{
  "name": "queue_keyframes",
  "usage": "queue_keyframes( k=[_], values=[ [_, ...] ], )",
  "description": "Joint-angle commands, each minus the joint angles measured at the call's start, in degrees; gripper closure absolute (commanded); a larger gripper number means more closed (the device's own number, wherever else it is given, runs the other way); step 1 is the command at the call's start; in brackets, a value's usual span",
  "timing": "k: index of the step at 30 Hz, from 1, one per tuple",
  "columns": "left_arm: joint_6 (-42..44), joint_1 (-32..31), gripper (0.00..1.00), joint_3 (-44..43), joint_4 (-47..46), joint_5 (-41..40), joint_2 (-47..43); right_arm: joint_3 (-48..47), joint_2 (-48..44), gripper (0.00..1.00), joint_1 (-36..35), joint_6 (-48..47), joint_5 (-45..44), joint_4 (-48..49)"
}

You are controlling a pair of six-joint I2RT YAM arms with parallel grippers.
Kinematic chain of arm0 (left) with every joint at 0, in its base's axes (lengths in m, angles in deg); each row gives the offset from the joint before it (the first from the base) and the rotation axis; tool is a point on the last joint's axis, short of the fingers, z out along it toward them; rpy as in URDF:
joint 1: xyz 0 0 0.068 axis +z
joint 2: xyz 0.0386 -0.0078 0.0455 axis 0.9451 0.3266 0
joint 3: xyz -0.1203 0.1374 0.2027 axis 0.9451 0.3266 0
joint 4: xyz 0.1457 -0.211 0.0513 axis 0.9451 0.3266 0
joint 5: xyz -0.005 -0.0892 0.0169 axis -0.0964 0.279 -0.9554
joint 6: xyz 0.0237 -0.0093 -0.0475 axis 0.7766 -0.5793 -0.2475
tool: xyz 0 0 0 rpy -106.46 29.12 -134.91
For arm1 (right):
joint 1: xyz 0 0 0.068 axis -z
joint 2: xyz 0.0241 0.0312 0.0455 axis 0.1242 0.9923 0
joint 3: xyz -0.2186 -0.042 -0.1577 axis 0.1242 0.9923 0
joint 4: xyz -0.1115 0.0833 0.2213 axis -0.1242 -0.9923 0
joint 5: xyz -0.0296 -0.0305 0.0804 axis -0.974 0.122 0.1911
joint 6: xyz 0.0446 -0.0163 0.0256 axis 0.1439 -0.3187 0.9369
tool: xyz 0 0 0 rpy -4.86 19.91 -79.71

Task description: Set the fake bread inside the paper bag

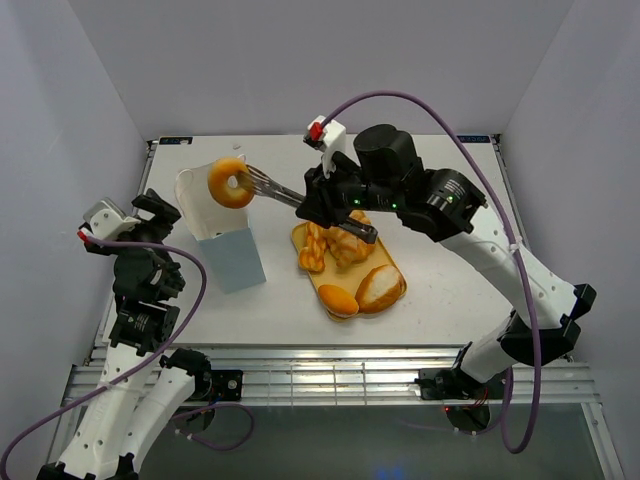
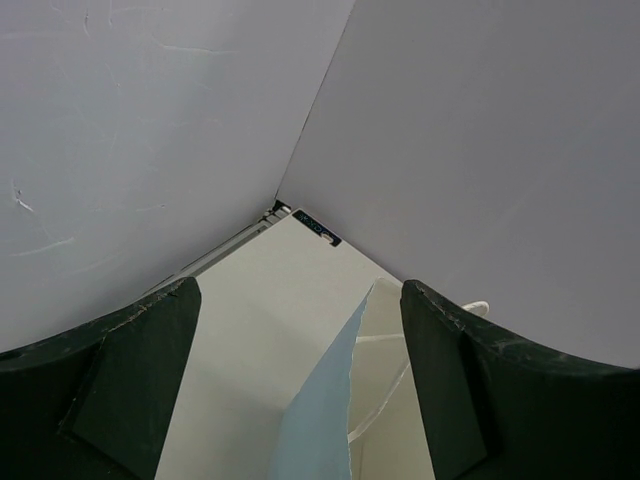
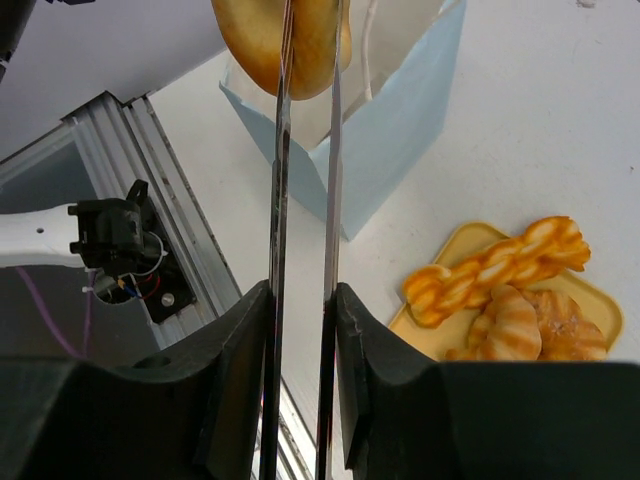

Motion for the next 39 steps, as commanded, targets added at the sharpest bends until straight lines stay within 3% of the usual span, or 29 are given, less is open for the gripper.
queue_keyframes(
  k=[1, 20, 27, 39],
  values=[
    [0.0, -0.2, 0.09, -0.3, -0.3, -0.7, -0.5, -5.2, 2.2, 0.65, -0.8, -0.9, 3.2, 3.7],
    [0.3, -0.3, 0.09, -0.2, -0.7, -0.7, -0.6, -4.6, 10.3, 0.63, -1.4, -1.1, 3.4, 9.6],
    [0.3, -0.2, 0.09, -0.3, -0.6, -0.5, -0.1, -3.5, 11.3, 0.52, -1.4, -1.6, 2.5, 9.6],
    [0.6, -0.2, 0.03, -0.4, -0.4, 0.4, 0.0, -5.0, 11.6, 0.47, -1.4, -2.0, 1.3, 8.3]
  ],
)
